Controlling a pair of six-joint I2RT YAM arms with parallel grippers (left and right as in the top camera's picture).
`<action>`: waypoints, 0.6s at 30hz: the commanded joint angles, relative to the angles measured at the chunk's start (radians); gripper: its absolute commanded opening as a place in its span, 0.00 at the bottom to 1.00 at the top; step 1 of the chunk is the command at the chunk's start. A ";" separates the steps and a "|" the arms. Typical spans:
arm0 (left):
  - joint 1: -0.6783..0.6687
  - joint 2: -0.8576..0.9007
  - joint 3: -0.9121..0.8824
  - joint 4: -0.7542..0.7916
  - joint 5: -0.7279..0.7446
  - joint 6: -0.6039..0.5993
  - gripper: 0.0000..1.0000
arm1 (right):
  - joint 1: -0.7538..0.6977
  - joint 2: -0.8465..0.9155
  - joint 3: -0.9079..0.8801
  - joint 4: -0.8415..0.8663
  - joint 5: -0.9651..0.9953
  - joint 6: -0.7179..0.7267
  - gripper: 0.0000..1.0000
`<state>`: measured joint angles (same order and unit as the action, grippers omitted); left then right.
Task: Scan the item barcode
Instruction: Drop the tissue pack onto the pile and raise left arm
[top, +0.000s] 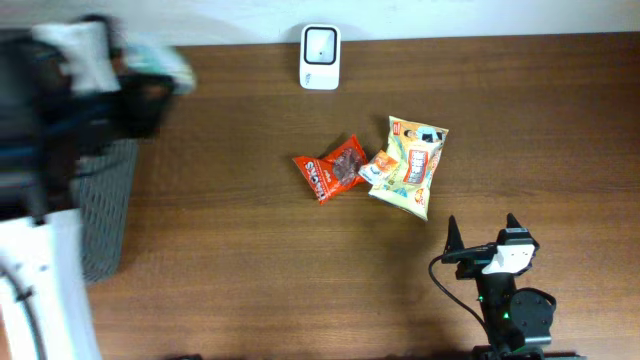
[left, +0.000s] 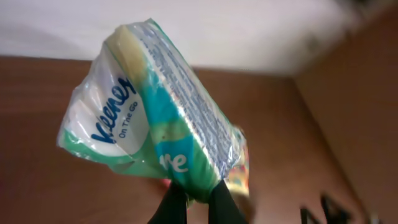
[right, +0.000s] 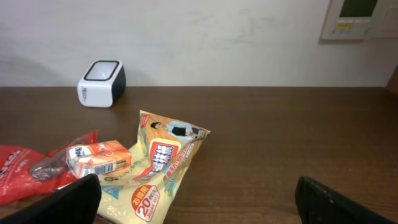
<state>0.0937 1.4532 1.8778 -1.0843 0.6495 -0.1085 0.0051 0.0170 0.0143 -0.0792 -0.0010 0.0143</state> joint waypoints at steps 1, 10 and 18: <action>-0.261 0.088 -0.002 0.000 -0.273 0.084 0.00 | -0.006 -0.004 -0.009 0.000 -0.006 -0.002 0.98; -0.677 0.543 -0.002 0.124 -0.344 0.084 0.00 | -0.006 -0.004 -0.009 0.000 -0.006 -0.002 0.98; -0.745 0.735 -0.002 0.225 -0.343 0.084 0.53 | -0.006 -0.004 -0.009 0.000 -0.006 -0.002 0.98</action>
<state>-0.6518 2.1742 1.8774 -0.8738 0.3126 -0.0410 0.0051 0.0166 0.0143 -0.0792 -0.0017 0.0147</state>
